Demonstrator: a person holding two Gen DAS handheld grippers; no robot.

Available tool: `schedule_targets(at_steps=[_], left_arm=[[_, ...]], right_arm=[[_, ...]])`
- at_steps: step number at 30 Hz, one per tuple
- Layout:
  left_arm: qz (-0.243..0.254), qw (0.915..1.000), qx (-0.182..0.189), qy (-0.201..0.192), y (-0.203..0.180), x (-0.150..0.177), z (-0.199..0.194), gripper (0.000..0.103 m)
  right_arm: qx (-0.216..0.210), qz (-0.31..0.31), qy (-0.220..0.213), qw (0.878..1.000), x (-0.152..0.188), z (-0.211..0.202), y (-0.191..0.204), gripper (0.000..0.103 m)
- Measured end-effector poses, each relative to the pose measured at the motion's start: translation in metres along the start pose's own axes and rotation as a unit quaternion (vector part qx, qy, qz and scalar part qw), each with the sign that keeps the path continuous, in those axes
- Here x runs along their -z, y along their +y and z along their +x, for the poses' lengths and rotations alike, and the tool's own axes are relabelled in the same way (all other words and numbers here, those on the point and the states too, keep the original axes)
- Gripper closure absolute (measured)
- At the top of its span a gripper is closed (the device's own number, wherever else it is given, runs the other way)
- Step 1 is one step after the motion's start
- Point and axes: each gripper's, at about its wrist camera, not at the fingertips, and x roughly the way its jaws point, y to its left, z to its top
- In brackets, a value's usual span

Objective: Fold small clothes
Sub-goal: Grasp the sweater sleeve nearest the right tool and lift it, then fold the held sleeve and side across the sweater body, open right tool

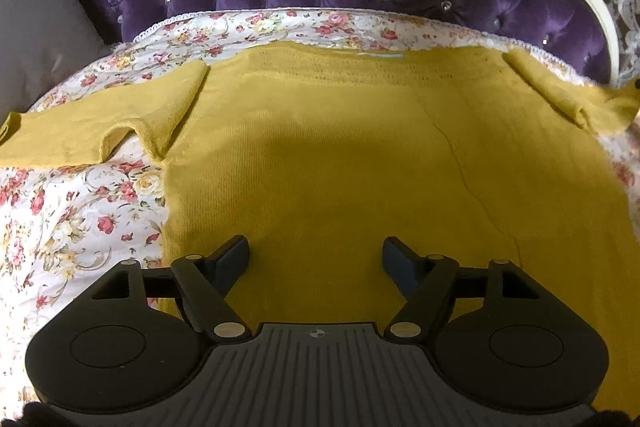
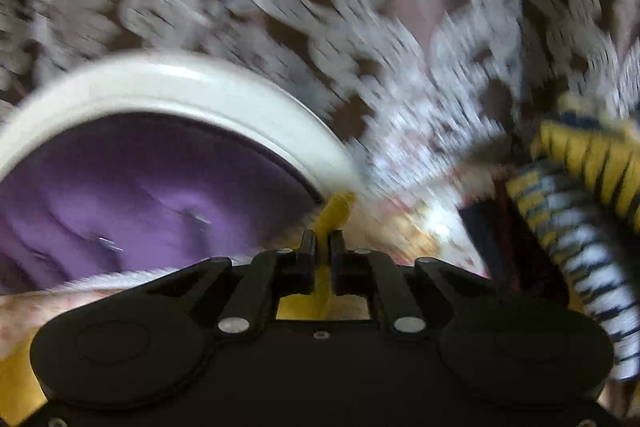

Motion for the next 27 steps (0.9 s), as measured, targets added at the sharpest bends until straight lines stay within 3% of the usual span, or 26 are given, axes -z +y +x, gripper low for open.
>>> schedule_targets(at_steps=[7,13,20,27], left_arm=[[-0.02,0.9995,0.012,-0.02,0.016,-0.002,-0.024,0.032],[-0.047,0.9982,0.007,-0.037,0.048,0.001,-0.049,0.032],[-0.074,0.9961,-0.011,-0.047,0.091,0.013,-0.07,0.032],[-0.1,0.9938,-0.024,-0.041,0.125,0.026,-0.076,0.032]], right_arm=[[-0.102,-0.059,-0.037,0.992,-0.034,-0.085,0.098,0.091],[-0.225,-0.104,-0.03,0.968,-0.022,-0.14,0.215,0.091],[-0.328,-0.148,0.013,0.933,0.049,-0.153,0.34,0.091],[-0.338,-0.185,0.08,0.919,0.144,-0.133,0.413,0.091]])
